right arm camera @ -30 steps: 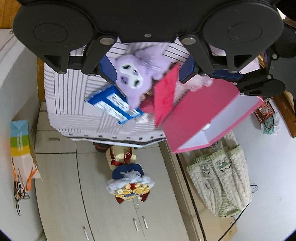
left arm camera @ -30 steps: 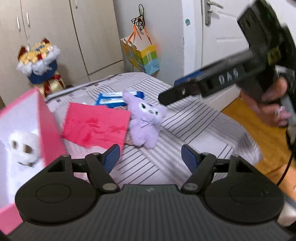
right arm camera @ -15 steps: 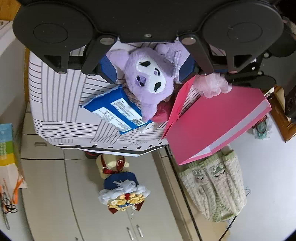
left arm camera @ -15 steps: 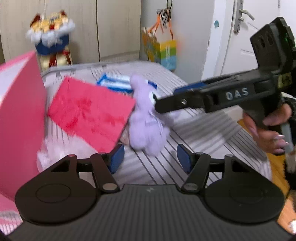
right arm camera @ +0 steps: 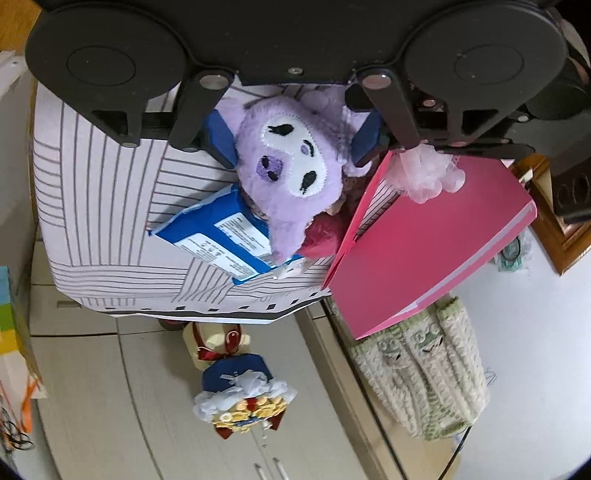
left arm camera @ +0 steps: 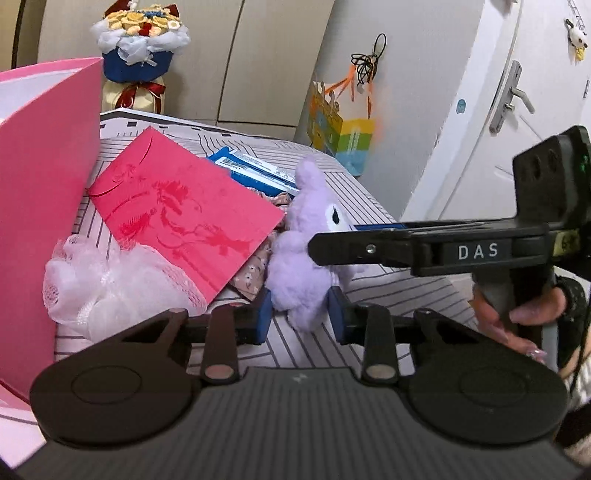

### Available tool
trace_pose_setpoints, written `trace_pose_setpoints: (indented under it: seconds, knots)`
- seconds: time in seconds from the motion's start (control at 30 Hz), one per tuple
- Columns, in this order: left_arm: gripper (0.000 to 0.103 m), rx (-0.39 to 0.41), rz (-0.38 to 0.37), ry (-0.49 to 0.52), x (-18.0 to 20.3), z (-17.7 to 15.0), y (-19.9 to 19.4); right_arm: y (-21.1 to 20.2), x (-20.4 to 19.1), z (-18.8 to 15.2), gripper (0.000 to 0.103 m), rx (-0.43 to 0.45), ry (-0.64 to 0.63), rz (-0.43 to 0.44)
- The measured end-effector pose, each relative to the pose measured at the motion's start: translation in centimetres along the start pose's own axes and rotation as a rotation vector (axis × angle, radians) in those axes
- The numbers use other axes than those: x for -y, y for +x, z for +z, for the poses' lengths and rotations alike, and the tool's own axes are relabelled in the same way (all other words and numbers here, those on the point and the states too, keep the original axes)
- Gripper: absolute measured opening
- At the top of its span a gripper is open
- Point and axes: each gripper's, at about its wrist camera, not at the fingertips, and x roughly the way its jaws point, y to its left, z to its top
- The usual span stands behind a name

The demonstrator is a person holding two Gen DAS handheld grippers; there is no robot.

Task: Organize soft objects
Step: 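Grasp the purple plush toy with the right tool, then carry the purple plush into the pink box and open the right tool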

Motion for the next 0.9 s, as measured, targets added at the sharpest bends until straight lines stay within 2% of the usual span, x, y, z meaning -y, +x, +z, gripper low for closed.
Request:
trace_pose_setpoints:
  seconds: [0.13, 0.3, 0.43, 0.7, 0.9]
  knots:
    - [0.028, 0.02, -0.008, -0.031, 0.2, -0.4, -0.2, -0.6, -0.4, -0.6, 0.062, 0.007, 0.034, -0.007]
    - [0.028, 0.017, -0.014, -0.039, 0.6, -0.6, -0.9, -1.5, -1.9, -1.0, 0.058, 0.0, 0.048, -0.06]
    - [0.028, -0.008, -0.044, -0.051, 0.5, -0.7, -1.8, -2.4, -3.0, -1.5, 0.058, -0.004, 0.057, -0.094]
    - [0.028, -0.052, -0.083, -0.011, 1.5, -0.8, -4.6, -4.7, -5.8, -2.3, 0.059, -0.008, 0.111, -0.139]
    - [0.028, -0.096, -0.122, -0.009, 1.5, -0.6, -7.6, -6.3, -9.2, -2.2, 0.059, -0.033, 0.08, -0.175]
